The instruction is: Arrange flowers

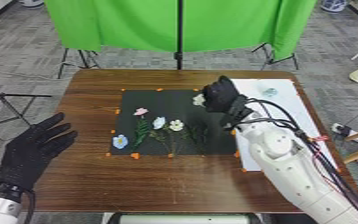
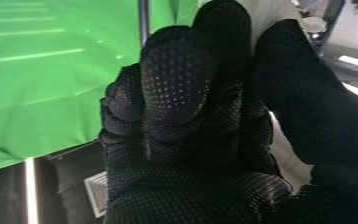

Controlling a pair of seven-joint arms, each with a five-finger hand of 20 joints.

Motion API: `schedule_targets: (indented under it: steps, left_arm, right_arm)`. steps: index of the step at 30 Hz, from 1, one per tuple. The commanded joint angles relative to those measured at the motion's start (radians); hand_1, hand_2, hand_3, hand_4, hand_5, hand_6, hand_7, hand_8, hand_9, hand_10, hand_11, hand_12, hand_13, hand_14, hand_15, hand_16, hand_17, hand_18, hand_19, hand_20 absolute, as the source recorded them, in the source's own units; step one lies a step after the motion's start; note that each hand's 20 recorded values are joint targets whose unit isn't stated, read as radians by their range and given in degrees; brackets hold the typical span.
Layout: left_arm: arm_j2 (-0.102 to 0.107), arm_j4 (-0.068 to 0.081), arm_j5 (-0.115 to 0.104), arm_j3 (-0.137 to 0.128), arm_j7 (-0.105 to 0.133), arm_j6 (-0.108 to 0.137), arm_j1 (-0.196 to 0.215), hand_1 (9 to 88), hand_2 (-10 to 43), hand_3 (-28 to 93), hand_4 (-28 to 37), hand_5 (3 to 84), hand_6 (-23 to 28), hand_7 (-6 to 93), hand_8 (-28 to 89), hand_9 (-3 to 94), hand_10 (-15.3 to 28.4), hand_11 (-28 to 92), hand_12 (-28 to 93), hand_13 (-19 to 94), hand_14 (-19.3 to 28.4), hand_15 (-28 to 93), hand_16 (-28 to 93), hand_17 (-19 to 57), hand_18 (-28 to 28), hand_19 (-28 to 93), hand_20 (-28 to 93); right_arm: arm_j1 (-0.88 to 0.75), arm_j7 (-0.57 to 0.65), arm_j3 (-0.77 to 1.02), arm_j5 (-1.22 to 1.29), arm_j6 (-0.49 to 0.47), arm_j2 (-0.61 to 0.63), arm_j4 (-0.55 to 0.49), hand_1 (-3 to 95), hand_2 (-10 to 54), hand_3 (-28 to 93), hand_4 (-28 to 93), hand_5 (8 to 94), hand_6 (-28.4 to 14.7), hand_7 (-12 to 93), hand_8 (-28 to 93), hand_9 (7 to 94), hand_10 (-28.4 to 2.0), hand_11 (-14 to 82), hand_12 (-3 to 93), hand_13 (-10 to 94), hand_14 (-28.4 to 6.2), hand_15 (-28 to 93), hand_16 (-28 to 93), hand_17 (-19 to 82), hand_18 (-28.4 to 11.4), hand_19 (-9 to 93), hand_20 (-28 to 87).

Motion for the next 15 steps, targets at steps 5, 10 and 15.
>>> schedule_targets:
  steps: [5, 10, 15]
  left_arm:
    - [0.008, 0.014, -0.006, 0.004, -0.025, -0.009, -0.008, 25.1, -2.1, 72, -26.3, 38.2, 2.7, 20.4, -10, 32.4, 13.1, 28, 13, 27, 16.1, 37, -1, -7.8, 22.7, 49, 4]
    - [0.008, 0.014, -0.005, 0.006, -0.023, -0.01, -0.007, 25.1, -2.1, 72, -26.3, 38.3, 2.7, 20.5, -10, 32.4, 13.1, 28, 13, 27, 16.1, 37, -1, -7.8, 22.7, 49, 4]
    - [0.006, 0.01, -0.005, 0.004, -0.019, -0.008, 0.0, 25.1, -2.1, 72, -26.4, 38.3, 2.7, 20.5, -10, 32.5, 13.1, 28, 13, 27, 16.1, 37, -1, -7.8, 22.7, 49, 4]
  right_arm:
    - [-0.003, -0.059, -0.002, -0.09, -0.057, -0.045, 0.019, 46.5, -9.5, 85, -28, 72.7, 3.0, 49, -15, 91.1, -1.0, 25.5, 40.5, 86, 0.3, 54, 29, 33, -16.4, 80, 45]
    - [-0.006, -0.067, 0.01, -0.123, -0.054, -0.057, 0.04, 46.7, -9.5, 84, -28, 72.5, 3.2, 49, -15, 90.8, -0.9, 25.4, 40.7, 86, 0.5, 54, 29, 33, -16.1, 80, 45]
    - [-0.005, -0.074, 0.011, -0.151, -0.052, -0.057, 0.047, 47.0, -9.5, 84, -28, 72.2, 3.4, 49, -15, 90.6, -0.9, 25.3, 40.6, 86, 0.5, 54, 29, 32, -16.1, 79, 45]
